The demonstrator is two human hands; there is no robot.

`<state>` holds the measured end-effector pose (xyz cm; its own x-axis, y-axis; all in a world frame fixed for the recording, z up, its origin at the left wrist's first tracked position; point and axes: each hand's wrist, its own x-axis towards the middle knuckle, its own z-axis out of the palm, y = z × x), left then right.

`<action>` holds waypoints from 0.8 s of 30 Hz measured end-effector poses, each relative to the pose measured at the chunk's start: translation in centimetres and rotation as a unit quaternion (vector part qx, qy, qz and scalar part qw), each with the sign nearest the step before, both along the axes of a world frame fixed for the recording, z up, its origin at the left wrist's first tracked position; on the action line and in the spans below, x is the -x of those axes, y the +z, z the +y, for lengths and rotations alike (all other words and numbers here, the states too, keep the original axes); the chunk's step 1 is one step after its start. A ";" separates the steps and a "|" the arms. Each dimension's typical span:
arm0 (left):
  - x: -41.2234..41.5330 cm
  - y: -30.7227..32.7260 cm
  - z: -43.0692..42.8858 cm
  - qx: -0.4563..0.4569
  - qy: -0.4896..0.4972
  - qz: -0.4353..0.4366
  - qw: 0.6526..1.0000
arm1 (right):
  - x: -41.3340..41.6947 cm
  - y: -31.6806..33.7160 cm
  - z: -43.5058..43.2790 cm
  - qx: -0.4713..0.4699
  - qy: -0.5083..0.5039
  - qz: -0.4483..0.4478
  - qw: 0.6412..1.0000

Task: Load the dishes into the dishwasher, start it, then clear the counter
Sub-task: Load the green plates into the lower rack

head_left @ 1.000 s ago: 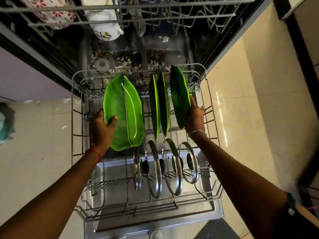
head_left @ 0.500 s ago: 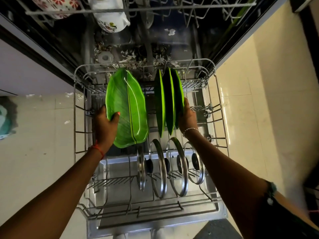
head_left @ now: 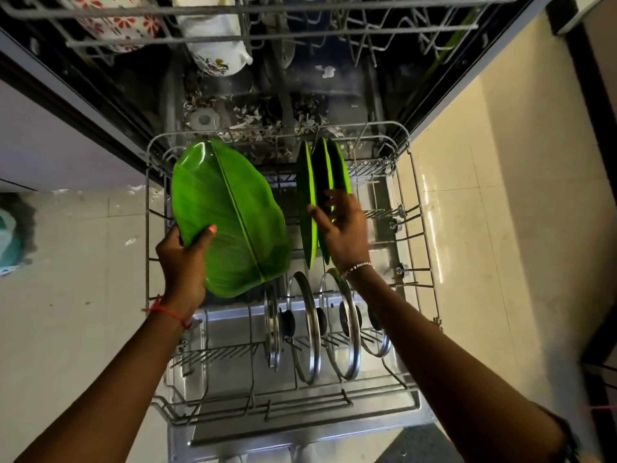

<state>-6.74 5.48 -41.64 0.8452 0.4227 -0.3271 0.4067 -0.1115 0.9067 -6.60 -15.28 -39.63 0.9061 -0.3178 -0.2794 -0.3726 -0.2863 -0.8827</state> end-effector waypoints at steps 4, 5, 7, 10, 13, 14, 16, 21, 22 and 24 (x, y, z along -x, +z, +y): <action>0.5 0.5 -1.1 0.101 0.007 0.028 0.994 | 0.0 1.3 1.5 -0.211 0.060 0.165 0.962; 0.5 0.7 -1.7 0.113 -0.005 0.029 0.993 | 0.1 1.5 1.6 -0.229 0.074 0.174 0.955; 0.2 1.0 -2.8 0.124 -0.046 0.033 0.991 | 0.3 1.9 1.4 -0.232 0.047 0.162 0.958; -0.7 0.6 -3.6 0.071 -0.142 0.062 0.985 | 0.5 2.8 -0.4 -0.203 -0.036 0.105 0.973; -1.2 -0.7 -2.7 -0.082 -0.239 0.091 0.963 | 0.5 3.3 -3.6 -0.153 -0.117 0.030 0.981; -1.0 -1.0 -2.3 -0.110 -0.258 0.095 0.955 | 0.5 3.4 -4.8 -0.119 -0.139 0.005 0.983; -0.2 -1.5 -1.5 -0.152 -0.290 0.096 0.940 | 0.3 3.5 -6.9 -0.040 -0.170 -0.039 0.984; 1.7 -2.5 0.3 -0.265 -0.359 0.095 0.890 | -0.2 3.1 -10.2 0.162 -0.136 -0.036 0.977; 1.9 -2.9 0.6 -0.289 -0.373 0.088 0.877 | -0.4 2.8 -10.3 0.185 -0.130 -0.021 0.974; 2.2 -3.9 1.3 -0.335 -0.400 0.084 0.849 | -0.6 2.2 -10.0 0.220 -0.114 0.007 0.969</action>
